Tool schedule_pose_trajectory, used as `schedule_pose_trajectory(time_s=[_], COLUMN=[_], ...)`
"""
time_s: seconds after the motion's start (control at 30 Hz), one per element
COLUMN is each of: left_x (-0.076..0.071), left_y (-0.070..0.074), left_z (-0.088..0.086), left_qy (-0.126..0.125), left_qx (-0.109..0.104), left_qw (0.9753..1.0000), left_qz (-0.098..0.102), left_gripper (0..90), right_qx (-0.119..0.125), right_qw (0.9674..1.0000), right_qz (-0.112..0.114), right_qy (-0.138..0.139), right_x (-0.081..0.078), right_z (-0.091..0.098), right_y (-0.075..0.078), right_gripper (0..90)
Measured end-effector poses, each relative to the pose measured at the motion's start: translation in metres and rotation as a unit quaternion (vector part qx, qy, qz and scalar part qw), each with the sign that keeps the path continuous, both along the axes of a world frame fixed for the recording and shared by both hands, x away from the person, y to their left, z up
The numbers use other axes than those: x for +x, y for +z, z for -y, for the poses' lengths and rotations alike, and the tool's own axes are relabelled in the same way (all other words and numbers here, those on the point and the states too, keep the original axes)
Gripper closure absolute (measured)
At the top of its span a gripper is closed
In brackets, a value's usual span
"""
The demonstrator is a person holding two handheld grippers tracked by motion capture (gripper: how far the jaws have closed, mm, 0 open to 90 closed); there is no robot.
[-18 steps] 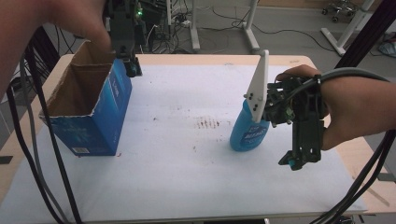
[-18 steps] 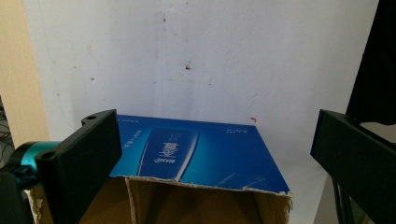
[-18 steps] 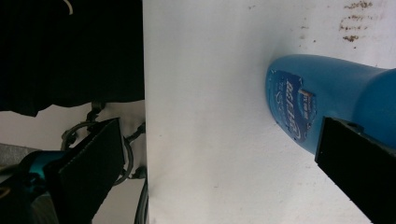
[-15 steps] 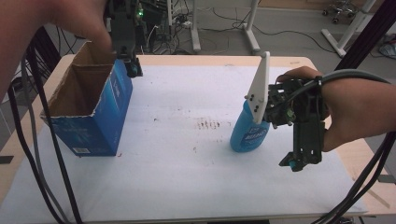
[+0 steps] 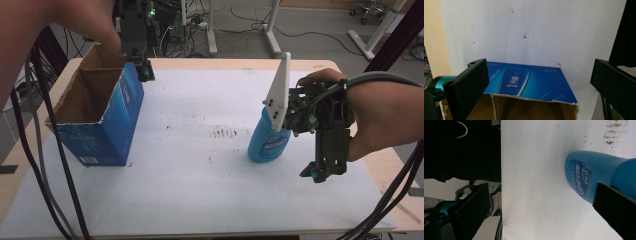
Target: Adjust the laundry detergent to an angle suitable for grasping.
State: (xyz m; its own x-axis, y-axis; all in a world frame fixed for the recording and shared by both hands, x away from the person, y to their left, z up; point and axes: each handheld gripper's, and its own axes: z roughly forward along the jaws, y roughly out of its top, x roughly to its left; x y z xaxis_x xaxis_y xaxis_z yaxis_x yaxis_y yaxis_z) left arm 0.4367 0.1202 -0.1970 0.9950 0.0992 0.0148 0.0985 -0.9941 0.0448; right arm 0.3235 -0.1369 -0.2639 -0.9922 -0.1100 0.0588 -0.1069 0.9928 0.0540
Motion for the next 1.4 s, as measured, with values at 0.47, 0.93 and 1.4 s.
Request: schedule_pose_trajectory(time_s=[0.47, 0.93, 1.4], left_x=[-0.005, -0.017, -0.036], left_y=[-0.001, -0.006, -0.008], left_z=[-0.002, 0.009, 0.023], left_qy=[0.008, 0.008, 0.012], left_qx=[0.004, -0.014, -0.07], left_qw=[0.9999, 0.9999, 0.9974], left_qz=[0.005, 0.006, 0.005], left_gripper=[1.8, 1.8, 1.8], right_qx=[-0.003, 0.004, 0.01], right_qw=[1.0, 0.9999, 0.9996], right_qz=[0.002, 0.003, 0.005], right_qy=[-0.001, -0.012, -0.026], right_x=[-0.004, -0.012, -0.02], right_z=[0.0, 0.022, 0.048], right_y=[-0.001, -0.007, -0.009], right_gripper=[1.1, 1.1, 1.1])
